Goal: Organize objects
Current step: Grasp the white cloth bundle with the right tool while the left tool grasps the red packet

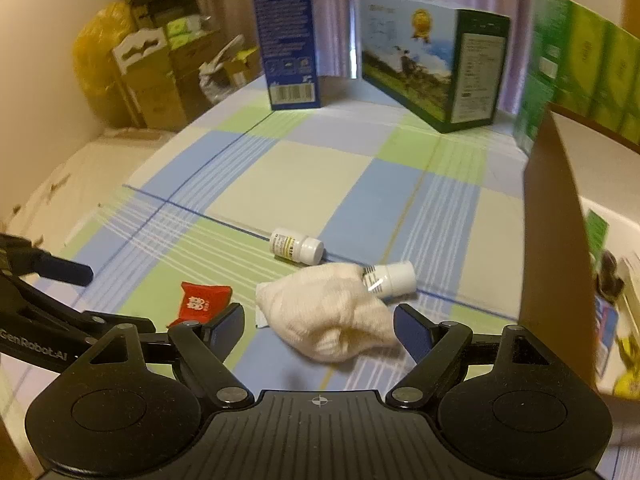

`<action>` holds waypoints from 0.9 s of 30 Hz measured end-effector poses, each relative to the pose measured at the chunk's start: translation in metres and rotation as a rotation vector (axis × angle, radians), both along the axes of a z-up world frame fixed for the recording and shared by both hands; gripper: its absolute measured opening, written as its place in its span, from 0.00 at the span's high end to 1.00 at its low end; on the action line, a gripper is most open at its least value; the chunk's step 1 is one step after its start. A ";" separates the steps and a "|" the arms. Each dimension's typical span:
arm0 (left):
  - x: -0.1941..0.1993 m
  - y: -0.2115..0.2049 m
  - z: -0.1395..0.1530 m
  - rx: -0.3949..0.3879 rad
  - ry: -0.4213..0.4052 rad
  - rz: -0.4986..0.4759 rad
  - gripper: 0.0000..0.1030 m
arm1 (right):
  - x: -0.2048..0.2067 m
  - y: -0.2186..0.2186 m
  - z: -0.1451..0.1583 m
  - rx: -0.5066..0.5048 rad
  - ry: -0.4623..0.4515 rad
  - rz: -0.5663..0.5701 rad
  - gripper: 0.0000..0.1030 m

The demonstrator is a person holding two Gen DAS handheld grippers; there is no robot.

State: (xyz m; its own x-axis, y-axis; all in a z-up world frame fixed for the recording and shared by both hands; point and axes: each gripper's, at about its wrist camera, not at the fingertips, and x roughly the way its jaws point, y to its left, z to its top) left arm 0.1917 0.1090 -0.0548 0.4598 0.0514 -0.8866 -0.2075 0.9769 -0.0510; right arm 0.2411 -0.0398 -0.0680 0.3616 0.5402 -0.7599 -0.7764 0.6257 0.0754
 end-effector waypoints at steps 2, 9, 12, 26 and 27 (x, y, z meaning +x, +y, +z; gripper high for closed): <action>0.004 0.003 -0.003 -0.003 0.007 0.008 0.09 | 0.004 0.008 -0.006 -0.027 -0.010 0.021 0.23; 0.018 0.011 -0.011 -0.004 0.025 0.027 0.09 | 0.016 0.025 -0.022 -0.075 -0.006 0.076 0.23; 0.023 0.013 -0.015 -0.006 0.031 0.031 0.09 | 0.020 0.030 -0.030 -0.108 0.001 0.089 0.23; 0.041 0.012 -0.027 -0.012 0.059 0.011 0.09 | 0.021 0.026 -0.041 -0.126 0.010 0.120 0.60; 0.042 0.012 -0.027 -0.012 0.059 0.010 0.09 | 0.022 0.025 -0.040 -0.121 0.014 0.113 0.62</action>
